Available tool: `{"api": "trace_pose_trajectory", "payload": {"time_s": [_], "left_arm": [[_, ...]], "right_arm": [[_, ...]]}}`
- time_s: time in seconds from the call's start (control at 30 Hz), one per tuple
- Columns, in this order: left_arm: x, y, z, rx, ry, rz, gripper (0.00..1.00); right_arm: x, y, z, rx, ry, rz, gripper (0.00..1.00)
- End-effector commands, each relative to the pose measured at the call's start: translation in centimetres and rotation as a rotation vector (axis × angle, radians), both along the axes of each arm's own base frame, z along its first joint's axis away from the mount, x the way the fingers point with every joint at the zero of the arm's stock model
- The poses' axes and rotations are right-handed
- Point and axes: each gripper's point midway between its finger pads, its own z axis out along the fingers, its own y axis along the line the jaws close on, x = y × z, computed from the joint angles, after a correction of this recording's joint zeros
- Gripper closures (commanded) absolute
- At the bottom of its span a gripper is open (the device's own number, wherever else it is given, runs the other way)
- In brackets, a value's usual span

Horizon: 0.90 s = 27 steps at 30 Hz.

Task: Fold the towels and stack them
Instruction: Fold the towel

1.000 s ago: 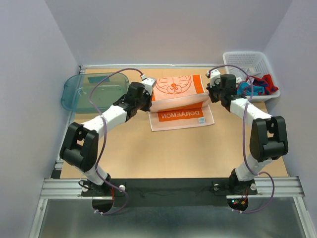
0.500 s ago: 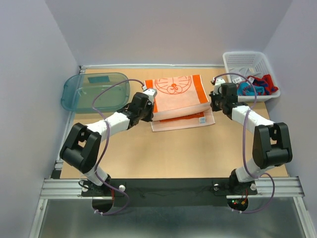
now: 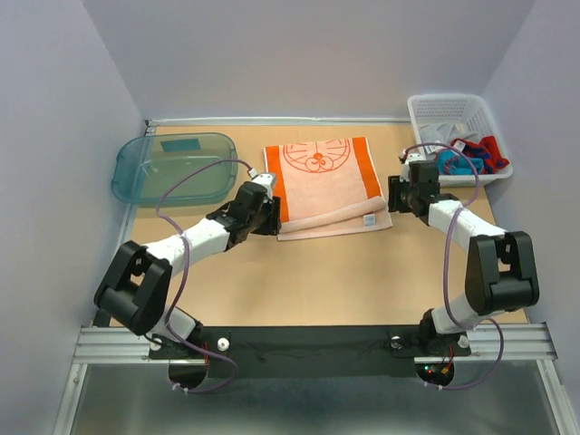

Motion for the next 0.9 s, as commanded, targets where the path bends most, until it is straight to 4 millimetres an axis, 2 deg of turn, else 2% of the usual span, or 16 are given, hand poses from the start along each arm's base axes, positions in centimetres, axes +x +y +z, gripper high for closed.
{"api": "trace_pose_trajectory", "payload": {"time_s": [0.0, 0.03, 0.13, 0.27, 0.3, 0.37, 0.43, 0.47, 0.53, 0.6, 0.63, 0.67, 0.73, 0.77, 0.83, 0.87], "left_arm": [[-1.1, 0.3, 2.5, -0.092, -0.016, 0.075, 0.36], [-1.7, 0.4, 3.0, -0.128, -0.016, 0.097, 0.27], [-3.6, 0.0, 3.8, -0.219, 0.010, 0.115, 0.25], [-4.5, 0.6, 4.4, -0.299, 0.023, 0.194, 0.25], [-4.1, 1.1, 4.6, -0.302, 0.008, 0.240, 0.25], [-3.4, 1.3, 5.0, -0.319, 0.002, 0.298, 0.25], [-2.5, 1.4, 5.4, -0.315, -0.012, 0.331, 0.25], [-1.8, 1.0, 5.7, -0.314, -0.017, 0.338, 0.26], [-0.6, 0.8, 6.0, -0.297, -0.034, 0.352, 0.29], [1.0, 0.0, 6.3, -0.280, -0.045, 0.352, 0.32], [1.6, -0.2, 5.2, -0.240, -0.031, 0.343, 0.37], [2.6, -0.8, 6.2, -0.247, -0.049, 0.337, 0.40], [3.5, -1.5, 6.1, -0.233, -0.048, 0.322, 0.43], [4.0, -1.9, 4.9, -0.197, -0.032, 0.304, 0.43], [5.2, -3.1, 5.5, -0.195, -0.034, 0.274, 0.44], [5.8, -3.4, 4.4, -0.163, -0.022, 0.260, 0.45]], "right_arm": [[-0.7, -0.3, 3.3, 0.070, -0.066, -0.091, 0.44], [-1.1, -0.1, 3.4, 0.092, -0.061, -0.105, 0.42], [-1.9, 0.3, 4.4, 0.147, -0.074, -0.130, 0.41], [-1.6, 1.1, 5.6, 0.211, -0.094, -0.135, 0.41], [-0.9, 1.8, 6.6, 0.239, -0.109, -0.114, 0.41], [0.0, 2.0, 6.1, 0.256, -0.090, -0.134, 0.41], [1.5, 2.4, 7.2, 0.276, -0.106, -0.131, 0.41], [2.2, 2.6, 6.3, 0.284, -0.079, -0.133, 0.41], [4.1, 3.5, 7.4, 0.319, -0.094, -0.110, 0.43], [5.2, 3.9, 5.8, 0.326, -0.050, -0.104, 0.44], [6.3, 4.2, 6.4, 0.326, -0.064, -0.097, 0.46], [6.7, 4.3, 6.1, 0.318, -0.058, -0.093, 0.48], [7.5, 4.7, 4.9, 0.295, -0.033, -0.077, 0.53], [8.3, 5.0, 5.5, 0.277, -0.048, -0.054, 0.55], [8.3, 6.0, 4.5, 0.255, -0.017, -0.023, 0.59], [8.5, 6.3, 3.5, 0.237, 0.006, -0.007, 0.59]]}}
